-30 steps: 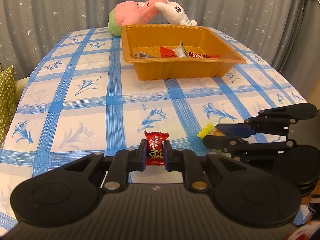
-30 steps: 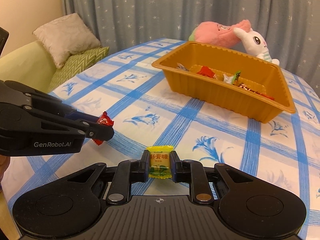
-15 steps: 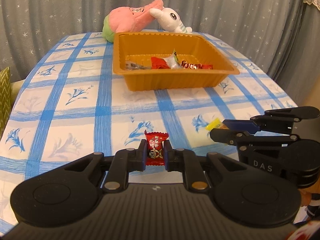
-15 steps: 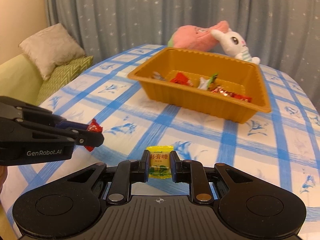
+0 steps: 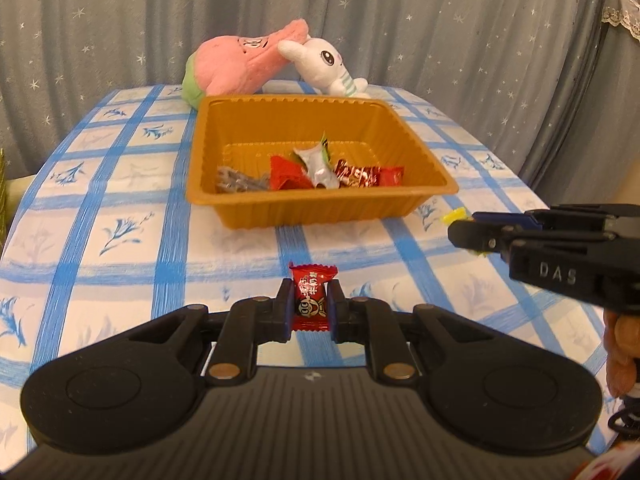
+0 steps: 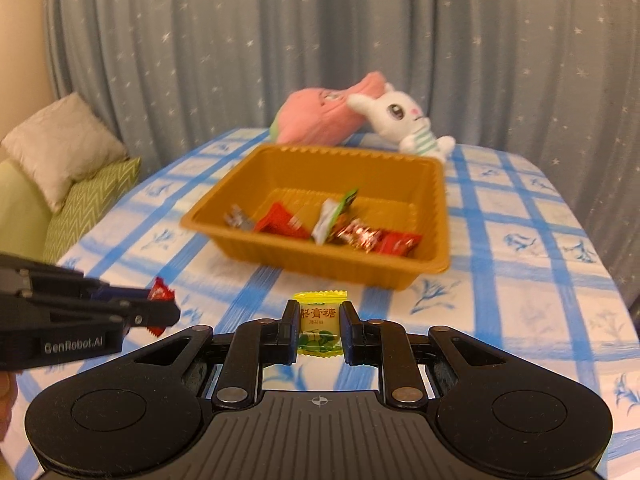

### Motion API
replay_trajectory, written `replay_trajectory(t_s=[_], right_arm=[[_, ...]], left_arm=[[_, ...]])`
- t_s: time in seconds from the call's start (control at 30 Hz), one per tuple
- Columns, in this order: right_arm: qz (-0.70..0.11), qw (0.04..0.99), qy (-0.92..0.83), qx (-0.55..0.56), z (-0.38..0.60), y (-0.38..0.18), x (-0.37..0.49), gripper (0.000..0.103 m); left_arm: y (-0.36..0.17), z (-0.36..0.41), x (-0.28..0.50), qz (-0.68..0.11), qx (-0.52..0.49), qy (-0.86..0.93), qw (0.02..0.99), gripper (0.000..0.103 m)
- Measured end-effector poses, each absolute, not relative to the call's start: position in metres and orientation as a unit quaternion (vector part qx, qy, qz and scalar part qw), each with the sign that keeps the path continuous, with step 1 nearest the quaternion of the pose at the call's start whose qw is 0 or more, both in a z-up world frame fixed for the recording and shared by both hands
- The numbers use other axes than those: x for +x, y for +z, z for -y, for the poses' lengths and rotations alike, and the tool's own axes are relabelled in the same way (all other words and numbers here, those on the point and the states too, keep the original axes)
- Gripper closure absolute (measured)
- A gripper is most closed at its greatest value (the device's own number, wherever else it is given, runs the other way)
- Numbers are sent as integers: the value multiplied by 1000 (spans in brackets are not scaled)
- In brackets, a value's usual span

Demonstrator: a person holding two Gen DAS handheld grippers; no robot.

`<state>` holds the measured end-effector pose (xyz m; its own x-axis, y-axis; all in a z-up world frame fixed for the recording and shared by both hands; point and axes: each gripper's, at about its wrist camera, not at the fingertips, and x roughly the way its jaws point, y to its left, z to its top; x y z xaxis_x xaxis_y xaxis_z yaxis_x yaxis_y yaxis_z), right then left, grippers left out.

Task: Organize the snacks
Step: 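Carry the red and yellow candies up and over the orange tray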

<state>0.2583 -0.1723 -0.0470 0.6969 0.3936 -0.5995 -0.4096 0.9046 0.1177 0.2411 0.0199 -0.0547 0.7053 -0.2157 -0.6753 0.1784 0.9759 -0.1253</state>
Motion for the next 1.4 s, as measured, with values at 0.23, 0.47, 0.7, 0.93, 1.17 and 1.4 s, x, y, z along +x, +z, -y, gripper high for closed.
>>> replay_trajectory(t_s=[0.23,0.47,0.7,0.93,1.17,1.4], right_arm=[[-310,926,213,-14,182,-29,278,82],[-297,932,209,-12,187,-16,293,82],[-302,932,198,20,197,-13,315,82],[-301,932,197,32,195,-10,330,82],[-305,932,192,46,191,-11,347,82],[-304,933,181,62,186,-9,365,82]], left_arm=[[-43,-12,254,-360,-24,-113,926,88],[-31,-7,276,-349,-27,-114,930,88],[-23,-5,296,-342,-35,-115,932,88],[-13,-9,315,-331,-44,-106,937,88],[-9,-10,335,-322,-49,-97,941,88],[-8,-6,355,-318,-43,-86,943,88]])
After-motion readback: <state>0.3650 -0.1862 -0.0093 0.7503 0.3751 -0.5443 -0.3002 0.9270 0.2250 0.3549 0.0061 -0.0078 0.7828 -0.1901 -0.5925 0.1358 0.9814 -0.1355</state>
